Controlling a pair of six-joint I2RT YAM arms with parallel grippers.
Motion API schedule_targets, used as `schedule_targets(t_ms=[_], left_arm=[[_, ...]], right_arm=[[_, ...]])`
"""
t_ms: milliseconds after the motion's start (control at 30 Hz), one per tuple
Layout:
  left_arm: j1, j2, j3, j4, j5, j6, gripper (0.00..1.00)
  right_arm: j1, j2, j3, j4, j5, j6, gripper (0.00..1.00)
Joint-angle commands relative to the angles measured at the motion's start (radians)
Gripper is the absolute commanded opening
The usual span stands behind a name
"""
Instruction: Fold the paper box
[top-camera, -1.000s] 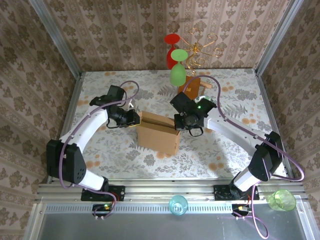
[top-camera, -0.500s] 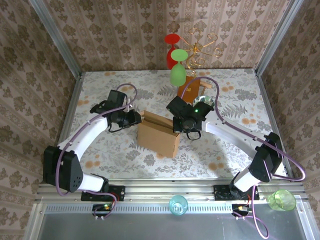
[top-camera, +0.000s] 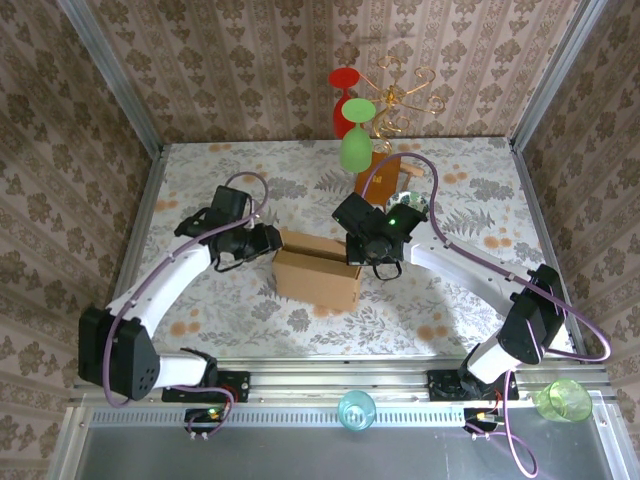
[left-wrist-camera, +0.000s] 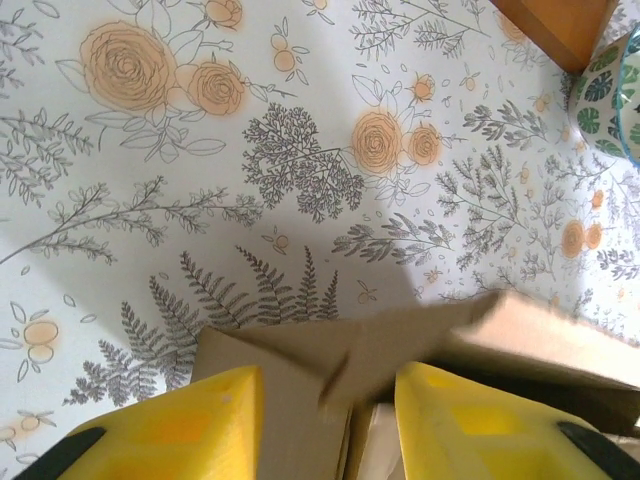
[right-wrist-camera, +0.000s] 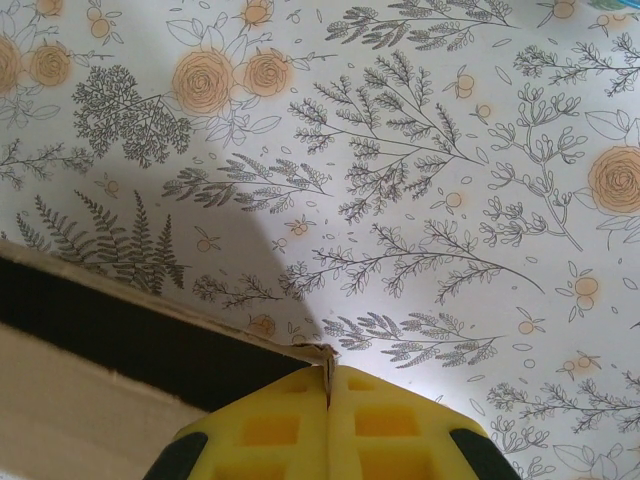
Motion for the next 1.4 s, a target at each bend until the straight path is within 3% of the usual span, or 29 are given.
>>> schedule_targets(t_ms=[0,467,767,867,1000,1067,1167,1200,1267,1367], left_arm=[[-0.007,-0.061,-0.025,0.005,-0.030,-0.043,0.43],[-0.040,-0.188,-0.129,0.060,-0.081,-0.137,0.42],[-0.034,-0.191,-0.117,0.103,-0.067,-0.109,0.38],[-0.019,-0.228,-0.080,0.056,-0.027,-0.045,0.38],[-0.028,-0.297,-0.014,-0.129,0.008,0.074,0.35],[-0.044,-0.375,-0.058,-0.086,0.143,0.123,0.32],[-0.141,-0.450,-0.147,-0.018,0.390,0.164,0.27],[-0.183,-0.466,-0.166,-0.016,0.426,0.171,0.26],[-0.313,-0.510,-0.201,-0.035,0.427,0.193,0.26],[-0.486,-0.593,-0.294,-0.071,0.317,0.194,0.24]], right_arm=[[0.007,-0.007,0.003,-0.010,0.035,0.005,0.00],[0.011,0.006,0.004,-0.002,0.027,0.002,0.00],[-0.024,0.023,0.007,0.015,0.063,-0.028,0.00],[-0.041,0.033,0.019,0.025,0.061,-0.048,0.00],[-0.042,0.041,0.026,0.022,0.055,-0.055,0.00],[-0.041,0.041,0.020,0.022,0.060,-0.052,0.00],[-0.045,0.044,0.013,0.026,0.058,-0.052,0.00],[-0.046,0.046,0.013,0.028,0.056,-0.052,0.00],[-0.049,0.053,0.016,0.027,0.053,-0.055,0.00],[-0.052,0.062,0.022,0.030,0.047,-0.062,0.00]])
